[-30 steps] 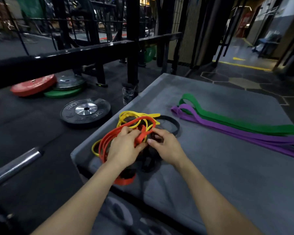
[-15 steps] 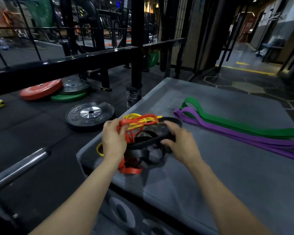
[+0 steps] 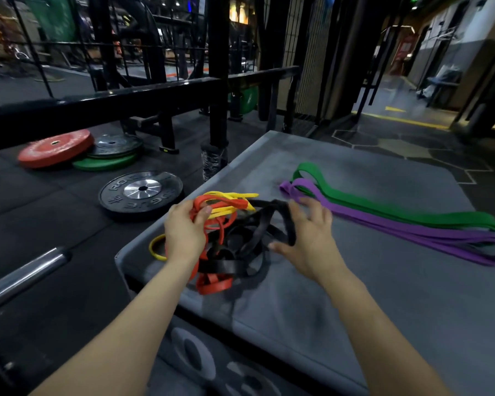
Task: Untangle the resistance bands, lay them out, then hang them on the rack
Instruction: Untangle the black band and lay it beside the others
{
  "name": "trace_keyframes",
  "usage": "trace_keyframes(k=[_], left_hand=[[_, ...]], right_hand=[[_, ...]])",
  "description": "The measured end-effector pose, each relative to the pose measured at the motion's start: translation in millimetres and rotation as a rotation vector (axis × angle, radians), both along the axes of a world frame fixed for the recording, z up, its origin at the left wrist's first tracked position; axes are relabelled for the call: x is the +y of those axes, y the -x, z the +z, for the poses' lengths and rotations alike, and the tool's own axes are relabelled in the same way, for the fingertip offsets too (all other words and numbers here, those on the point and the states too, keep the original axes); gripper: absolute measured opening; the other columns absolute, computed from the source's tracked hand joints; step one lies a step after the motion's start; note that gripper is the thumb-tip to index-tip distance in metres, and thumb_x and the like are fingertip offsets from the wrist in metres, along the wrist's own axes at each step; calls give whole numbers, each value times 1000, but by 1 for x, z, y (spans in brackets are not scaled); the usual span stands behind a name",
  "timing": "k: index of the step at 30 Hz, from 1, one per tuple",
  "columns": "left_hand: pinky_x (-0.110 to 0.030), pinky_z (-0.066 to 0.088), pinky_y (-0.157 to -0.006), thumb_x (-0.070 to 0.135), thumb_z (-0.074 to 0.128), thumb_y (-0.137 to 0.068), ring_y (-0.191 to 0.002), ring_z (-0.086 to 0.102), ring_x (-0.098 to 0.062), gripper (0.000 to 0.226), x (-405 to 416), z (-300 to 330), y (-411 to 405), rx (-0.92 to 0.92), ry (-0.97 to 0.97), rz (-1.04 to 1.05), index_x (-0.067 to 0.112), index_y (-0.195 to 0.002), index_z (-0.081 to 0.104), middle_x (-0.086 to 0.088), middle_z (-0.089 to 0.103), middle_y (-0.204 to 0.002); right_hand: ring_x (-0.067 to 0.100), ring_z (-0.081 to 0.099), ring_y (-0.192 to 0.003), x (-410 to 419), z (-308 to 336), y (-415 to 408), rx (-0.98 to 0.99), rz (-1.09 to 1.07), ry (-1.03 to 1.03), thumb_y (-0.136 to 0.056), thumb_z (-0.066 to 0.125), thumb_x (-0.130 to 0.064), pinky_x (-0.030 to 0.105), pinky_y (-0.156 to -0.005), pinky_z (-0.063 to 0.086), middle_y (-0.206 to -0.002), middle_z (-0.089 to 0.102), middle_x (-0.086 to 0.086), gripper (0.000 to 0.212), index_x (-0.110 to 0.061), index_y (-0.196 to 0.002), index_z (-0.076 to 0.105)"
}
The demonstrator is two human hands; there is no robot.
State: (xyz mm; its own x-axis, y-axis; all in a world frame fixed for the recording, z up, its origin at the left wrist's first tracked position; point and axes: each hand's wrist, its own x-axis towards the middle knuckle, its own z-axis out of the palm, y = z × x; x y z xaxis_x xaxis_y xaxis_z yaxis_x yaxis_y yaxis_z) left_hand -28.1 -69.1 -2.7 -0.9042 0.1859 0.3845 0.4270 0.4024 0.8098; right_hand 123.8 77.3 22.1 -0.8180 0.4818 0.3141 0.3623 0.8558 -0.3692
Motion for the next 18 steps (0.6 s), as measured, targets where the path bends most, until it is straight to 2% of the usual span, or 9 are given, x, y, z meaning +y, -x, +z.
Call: trace_keyframes(k=[1, 3, 4, 6, 7, 9, 12, 15, 18], left_hand=[[-22, 25, -65, 22, 61, -88, -79, 47, -20, 15, -2, -1, 1, -9, -13, 4, 8, -88, 65, -16, 60, -89], [-23, 29, -66, 24, 62, -88, -78, 52, -22, 10, -5, -3, 3, -33, -34, -13, 15, -85, 64, -13, 61, -87], [-26, 33, -66, 25, 61, -88, -75, 54, -22, 9, -7, -3, 3, -53, -46, -34, 19, -82, 61, -10, 62, -84], [-31, 42, -64, 29, 60, -88, -66, 58, -22, 11, -9, -7, 3, -85, -81, -119, 20, -81, 60, -4, 62, -74], [-32, 45, -65, 31, 61, -87, -66, 59, -19, 12, -10, -10, 3, -85, -66, -166, 20, -84, 62, -1, 63, -74], [-32, 46, -78, 38, 66, -82, -83, 57, -15, 24, -11, -15, 3, -49, 59, -245, 19, -96, 62, 0, 62, -88], [-37, 42, -89, 35, 69, -80, -100, 51, -23, 32, -11, -22, 5, -9, 216, -273, 19, -105, 58, -6, 58, -102], [-32, 41, -80, 24, 66, -84, -96, 56, -25, 21, -11, -18, 7, 30, 149, -234, 15, -102, 60, -8, 61, -99], [-34, 42, -81, 21, 64, -85, -91, 56, -26, 14, -12, -9, 7, -11, 12, -116, 14, -96, 60, -11, 59, -97]], right_hand=[[27, 18, -131, -10, 1, 4, -12, 118, -47, -73, 75, -39, 29, -112, 16, -145, 22, 7, 85, -19, -143, 31], [25, 16, -135, -26, -10, 14, -186, 325, -82, -71, 76, -41, 29, -114, 13, -148, 23, 4, 87, -22, -144, 33], [24, 15, -137, -30, -19, 20, -263, 404, -89, -70, 76, -41, 31, -115, 14, -148, 26, 3, 81, -20, -140, 40], [22, 17, -138, -30, -33, 29, -271, 502, -117, -70, 76, -37, 35, -116, 18, -141, 39, 1, 60, -15, -123, 60], [22, 20, -137, -27, -35, 32, -236, 517, -109, -70, 76, -36, 32, -115, 19, -136, 44, 0, 50, -13, -114, 65], [23, 25, -132, -18, -37, 34, -149, 514, -38, -72, 76, -32, 21, -108, 17, -125, 53, 0, 38, -10, -102, 69], [21, 41, -119, -6, -32, 30, -70, 472, 71, -78, 70, -29, 23, -102, 27, -103, 61, 2, 23, -11, -92, 66], [20, 52, -89, -8, -22, 23, 7, 417, 145, -87, 62, -19, 31, -83, 39, -85, 59, 4, 11, -9, -86, 59], [21, 56, -83, -10, -13, 18, 120, 340, 206, -90, 56, -19, 31, -74, 42, -85, 60, 3, 9, -10, -92, 58]])
